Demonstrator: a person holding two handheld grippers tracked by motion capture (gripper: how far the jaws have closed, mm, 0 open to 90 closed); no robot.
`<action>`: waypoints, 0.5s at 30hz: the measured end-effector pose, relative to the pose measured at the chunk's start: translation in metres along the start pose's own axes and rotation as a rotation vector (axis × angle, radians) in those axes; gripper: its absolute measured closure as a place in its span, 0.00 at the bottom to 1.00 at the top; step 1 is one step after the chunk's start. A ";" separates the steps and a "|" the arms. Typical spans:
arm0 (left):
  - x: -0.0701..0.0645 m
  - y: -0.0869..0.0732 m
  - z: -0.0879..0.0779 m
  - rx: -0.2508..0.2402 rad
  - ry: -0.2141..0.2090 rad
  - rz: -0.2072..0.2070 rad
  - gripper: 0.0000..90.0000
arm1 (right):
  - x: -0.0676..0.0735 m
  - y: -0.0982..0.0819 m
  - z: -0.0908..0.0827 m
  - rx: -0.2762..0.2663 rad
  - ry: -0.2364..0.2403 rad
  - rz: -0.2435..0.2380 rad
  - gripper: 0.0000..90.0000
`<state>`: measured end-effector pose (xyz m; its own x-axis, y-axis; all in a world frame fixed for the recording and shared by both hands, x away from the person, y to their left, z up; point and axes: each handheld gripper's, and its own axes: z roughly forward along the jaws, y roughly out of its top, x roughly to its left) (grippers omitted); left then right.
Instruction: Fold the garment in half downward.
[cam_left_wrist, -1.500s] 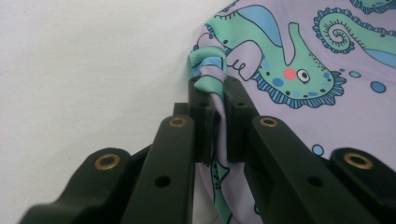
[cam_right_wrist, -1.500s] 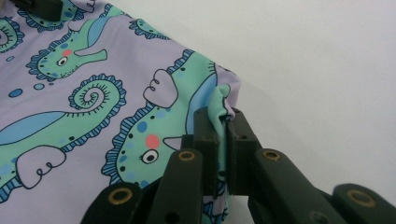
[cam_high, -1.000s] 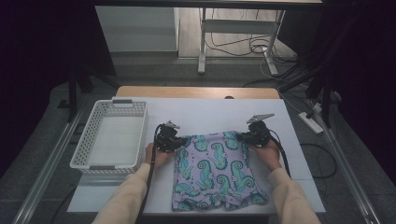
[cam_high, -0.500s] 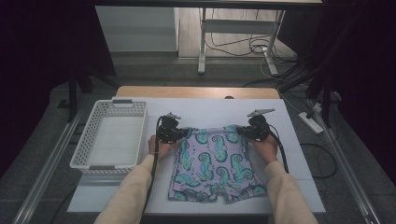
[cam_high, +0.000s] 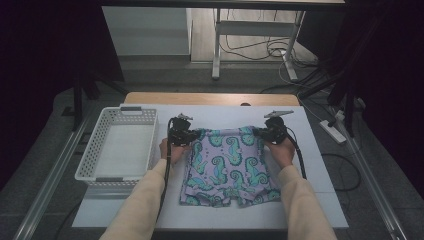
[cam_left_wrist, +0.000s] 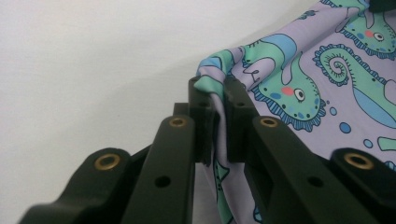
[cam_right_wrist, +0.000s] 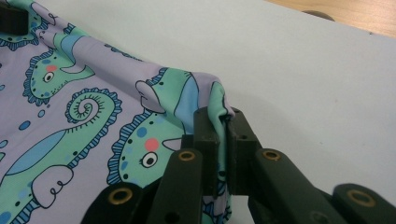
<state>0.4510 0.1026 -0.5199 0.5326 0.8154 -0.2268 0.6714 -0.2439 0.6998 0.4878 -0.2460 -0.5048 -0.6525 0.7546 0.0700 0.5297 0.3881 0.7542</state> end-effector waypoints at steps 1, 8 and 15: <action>0.000 0.000 0.000 0.002 -0.001 -0.001 0.93 | 0.000 0.000 0.000 0.004 -0.002 -0.002 0.94; -0.008 0.002 -0.005 0.017 0.039 -0.002 0.52 | 0.002 0.000 -0.005 -0.029 -0.016 0.020 0.60; -0.020 -0.005 -0.020 0.014 0.012 0.025 0.43 | 0.013 -0.003 -0.021 -0.038 0.041 0.013 0.50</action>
<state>0.4269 0.0981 -0.5058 0.5426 0.8155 -0.2012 0.6656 -0.2713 0.6953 0.4664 -0.2479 -0.4922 -0.6682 0.7364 0.1061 0.5176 0.3576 0.7773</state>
